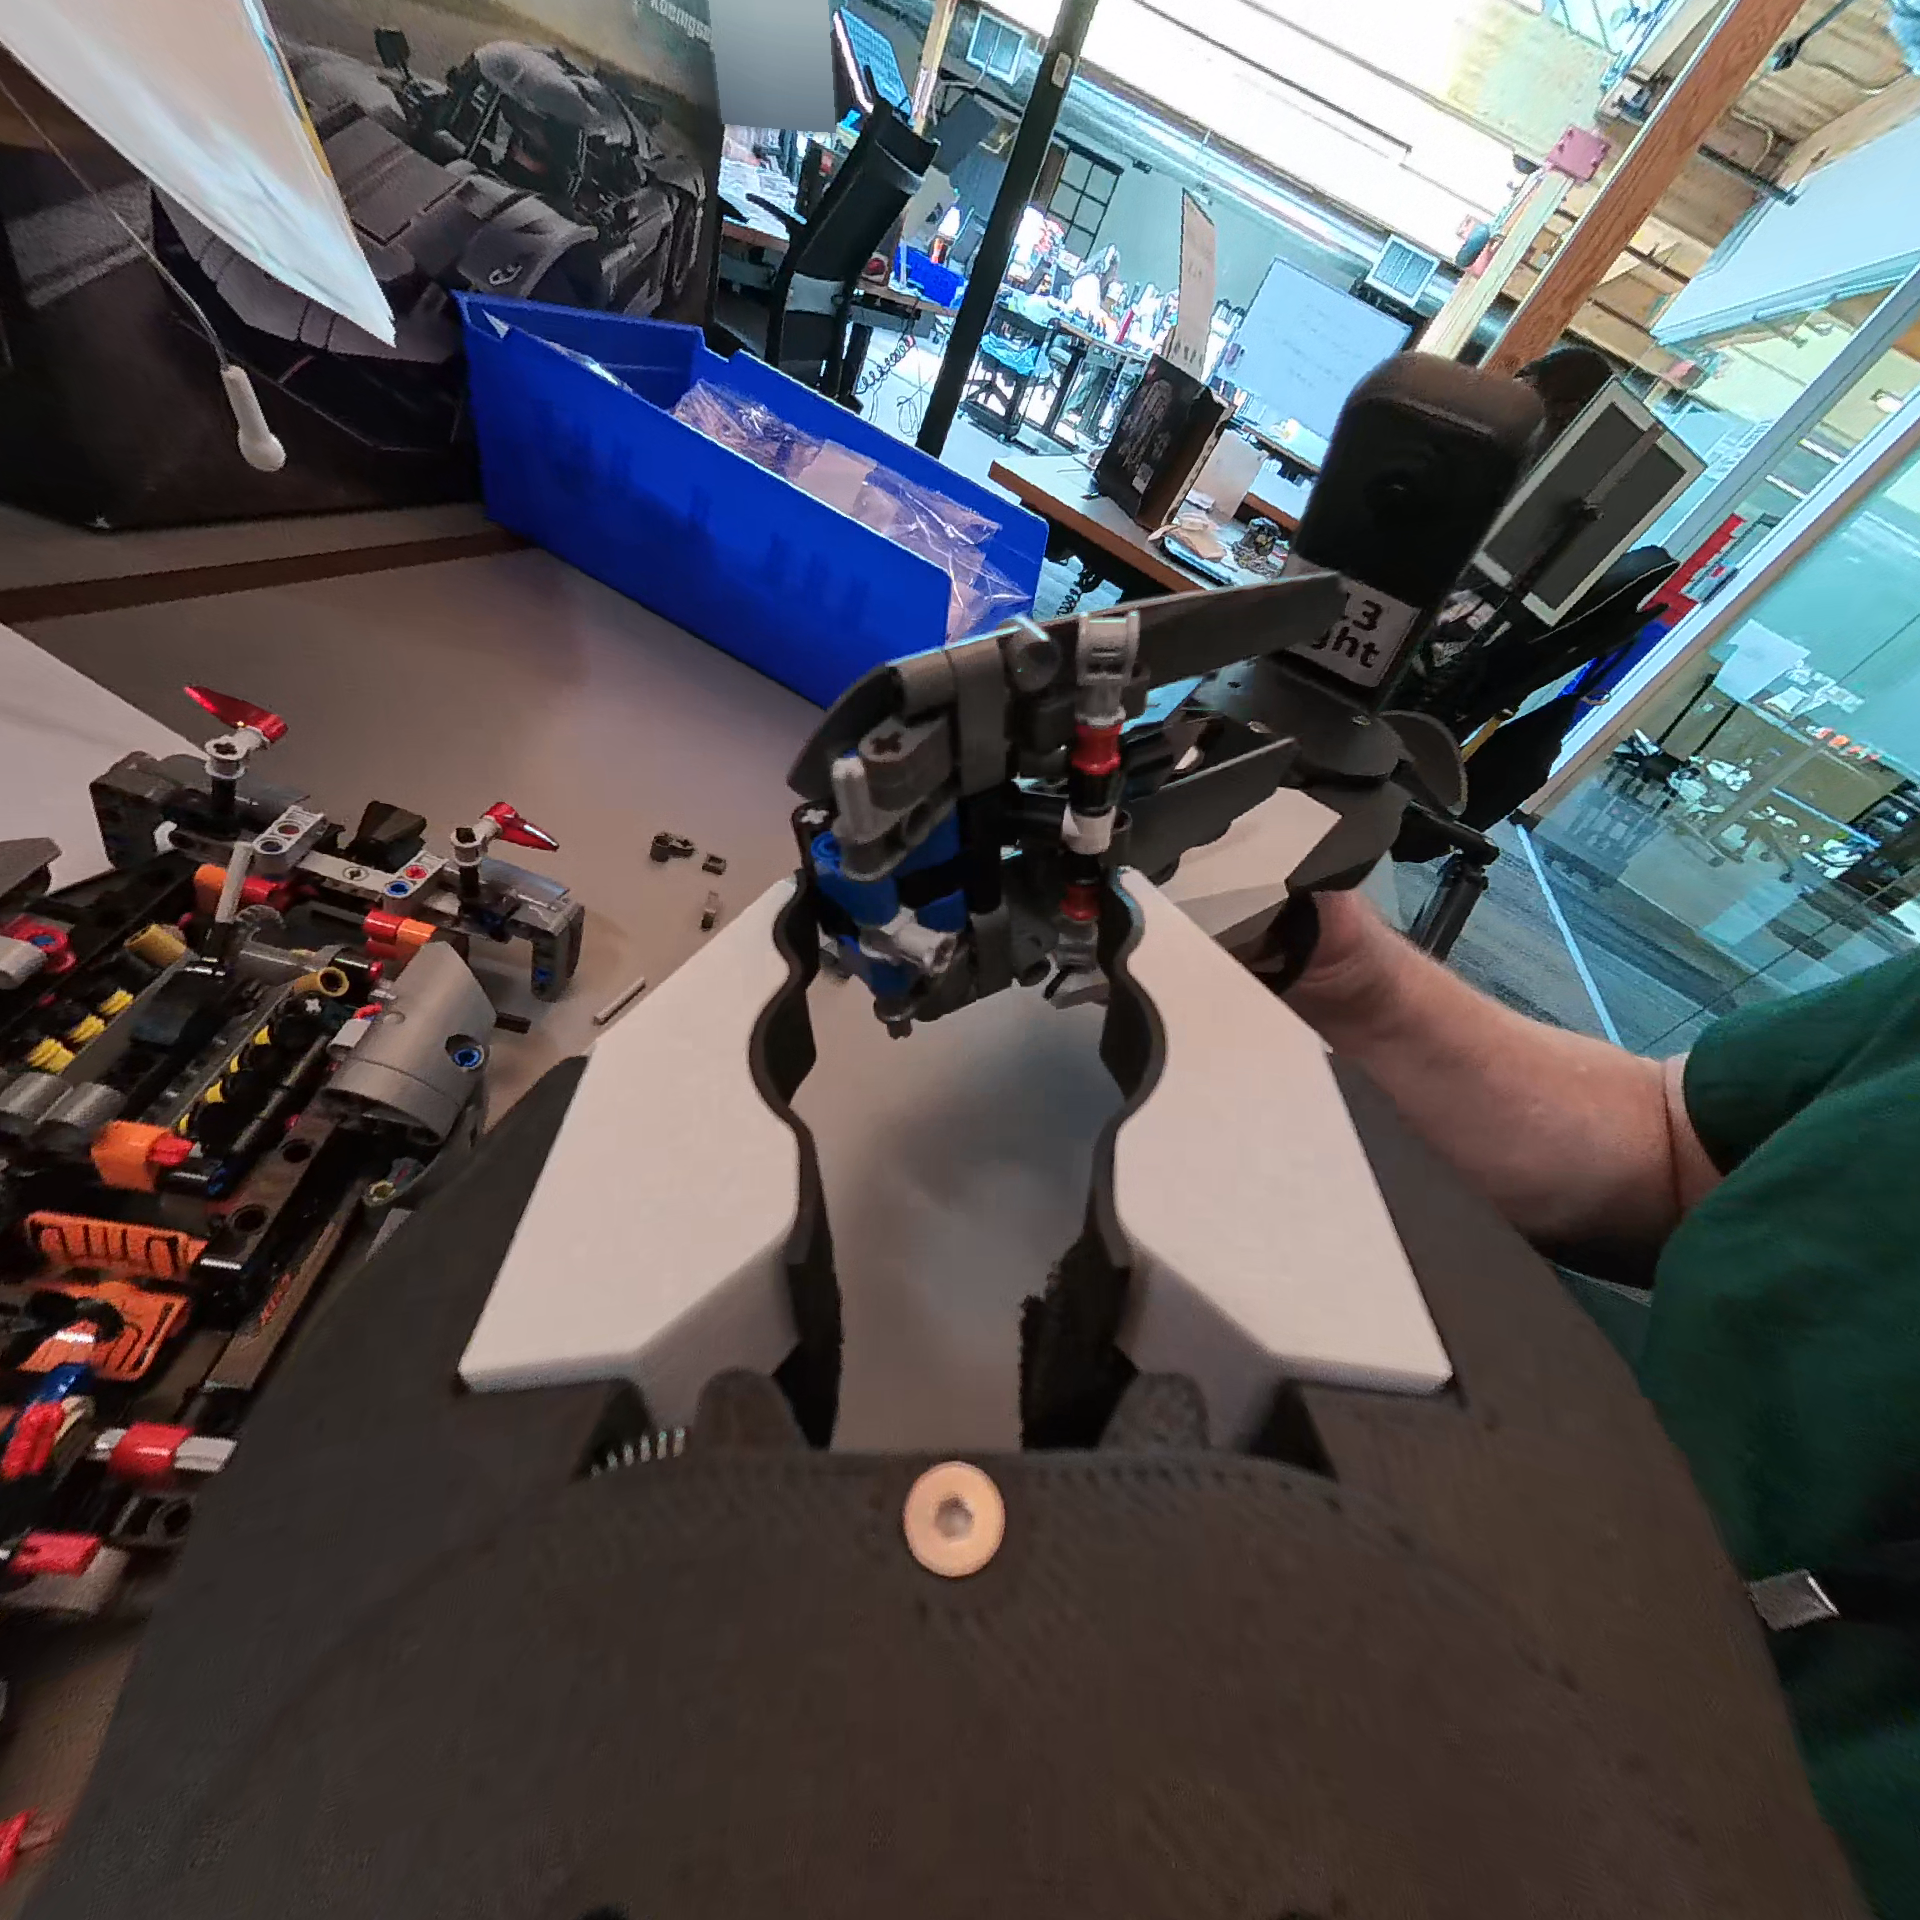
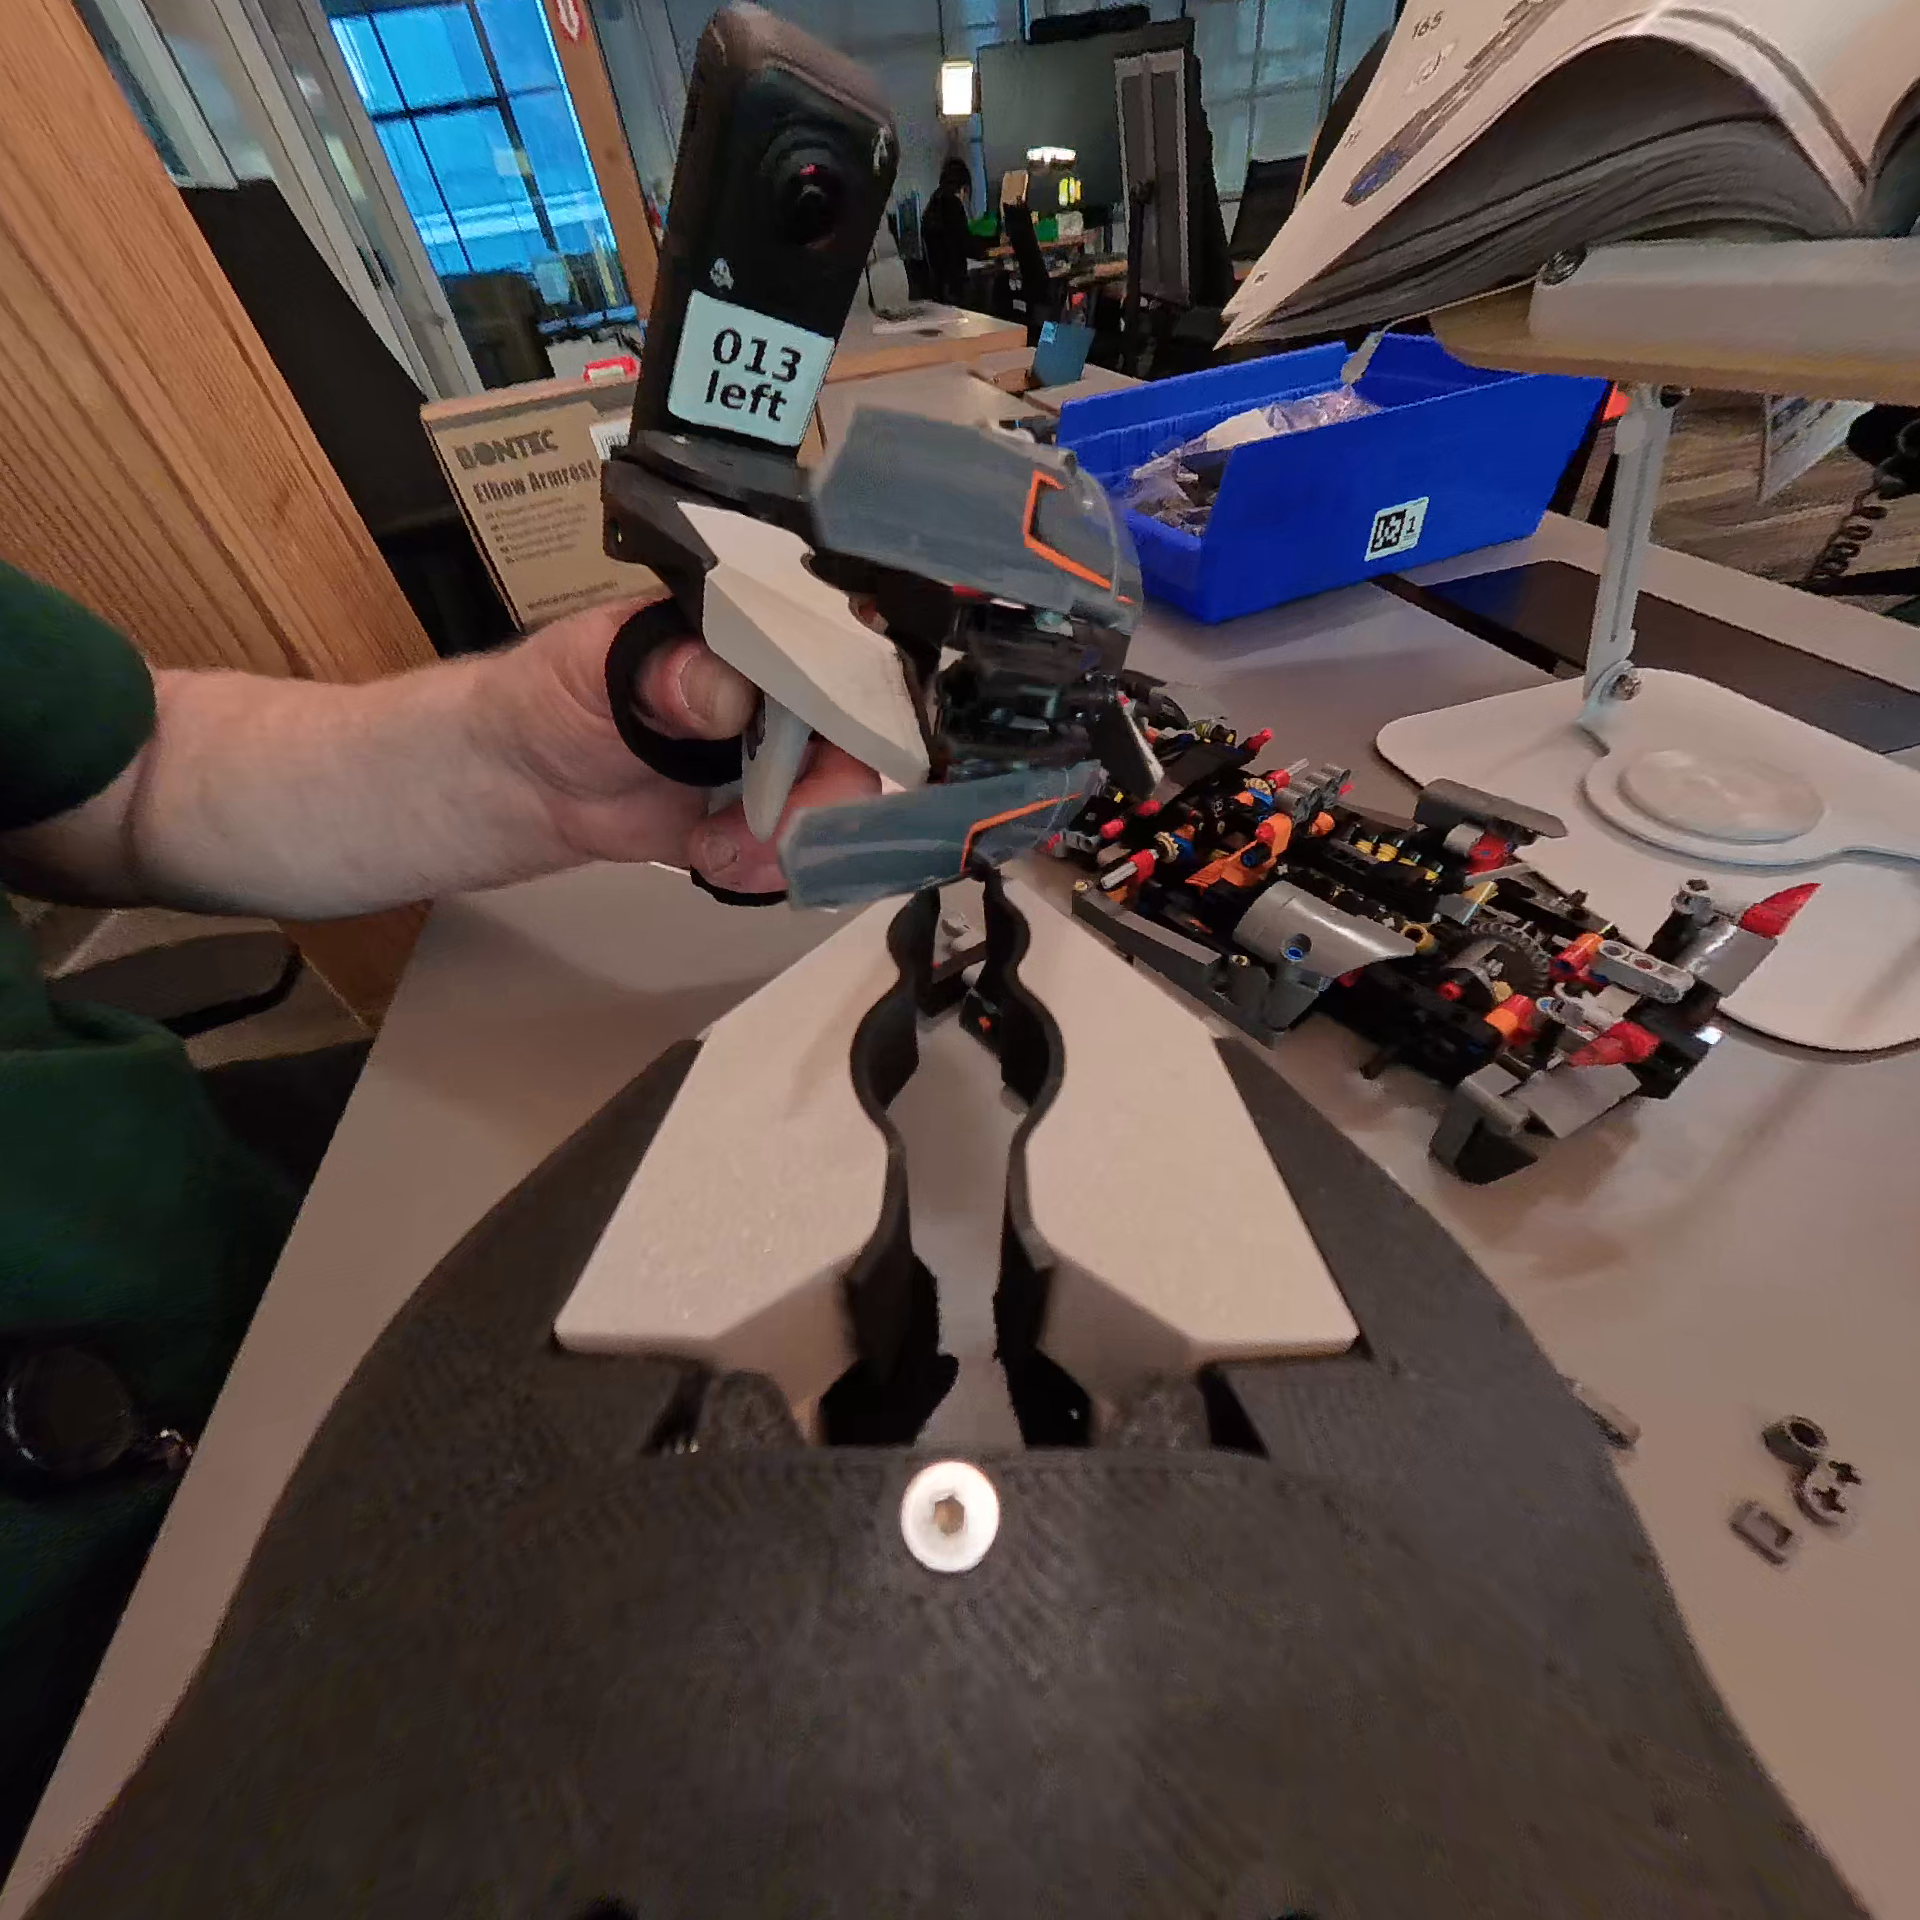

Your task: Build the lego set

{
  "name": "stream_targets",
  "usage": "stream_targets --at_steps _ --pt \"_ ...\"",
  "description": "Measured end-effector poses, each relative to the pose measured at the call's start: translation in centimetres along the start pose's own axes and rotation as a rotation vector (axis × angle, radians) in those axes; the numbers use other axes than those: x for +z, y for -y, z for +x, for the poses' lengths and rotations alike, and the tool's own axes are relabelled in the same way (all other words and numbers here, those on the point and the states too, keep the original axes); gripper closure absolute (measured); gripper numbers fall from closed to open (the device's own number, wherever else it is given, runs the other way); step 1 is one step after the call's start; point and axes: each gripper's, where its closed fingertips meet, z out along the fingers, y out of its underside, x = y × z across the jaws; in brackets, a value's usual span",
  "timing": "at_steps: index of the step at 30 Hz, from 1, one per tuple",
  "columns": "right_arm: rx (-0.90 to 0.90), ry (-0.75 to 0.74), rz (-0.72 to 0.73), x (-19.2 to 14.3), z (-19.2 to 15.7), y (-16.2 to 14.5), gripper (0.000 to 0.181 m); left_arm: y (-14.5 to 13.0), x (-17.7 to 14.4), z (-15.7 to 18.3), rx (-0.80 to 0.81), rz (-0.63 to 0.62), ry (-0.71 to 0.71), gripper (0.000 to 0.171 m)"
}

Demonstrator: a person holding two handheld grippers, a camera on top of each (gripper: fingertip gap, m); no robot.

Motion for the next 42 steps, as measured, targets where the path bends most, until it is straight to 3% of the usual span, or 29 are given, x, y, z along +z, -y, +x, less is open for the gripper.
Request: stream_targets --at_steps 5,9,13,25,28,32,34,37,42 --pt "0.124 0.028 0.097 -0.8 0.8 1.2 0.152 0.2 -0.1 -0.7 -0.049 0.014 0.024 0.119" --pt "0.170 0.074 0.143 -1.3 0.7 1.7 0.160 -0.1 0.2 -0.9 -0.073 0.009 0.036 0.119" --pt "0.162 0.064 0.151 -1.3 0.8 2.0 0.144 -0.4 0.4 -1.2 -0.066 -0.009 0.054 0.119" --pt "0.248 0.009 0.193 -2.5 2.7 1.9 0.177 -0.6 1.0 -1.2 -0.028 -0.021 0.087 0.125" --pt "0.335 0.054 0.238 -3.0 2.9 2.1 0.178 -0.4 1.1 -1.0 0.007 -0.008 0.096 0.130" --pt "0.452 0.108 0.301 -3.4 3.3 2.4 0.178 0.2 1.0 -0.3 0.053 0.025 0.076 0.120" --pt "0.542 0.136 0.339 -3.8 3.9 2.4 0.178 0.5 0.7 -0.3 0.156 0.026 0.111 0.109" --pt "0.645 0.165 0.369 -4.2 4.7 2.1 0.178 0.9 -0.3 -1.0 0.446 0.005 0.243 0.093" --pt "0.735 0.238 0.374 -4.1 4.3 2.1 0.178 0.2 0.0 -1.8 0.959 -0.157 0.413 0.083"
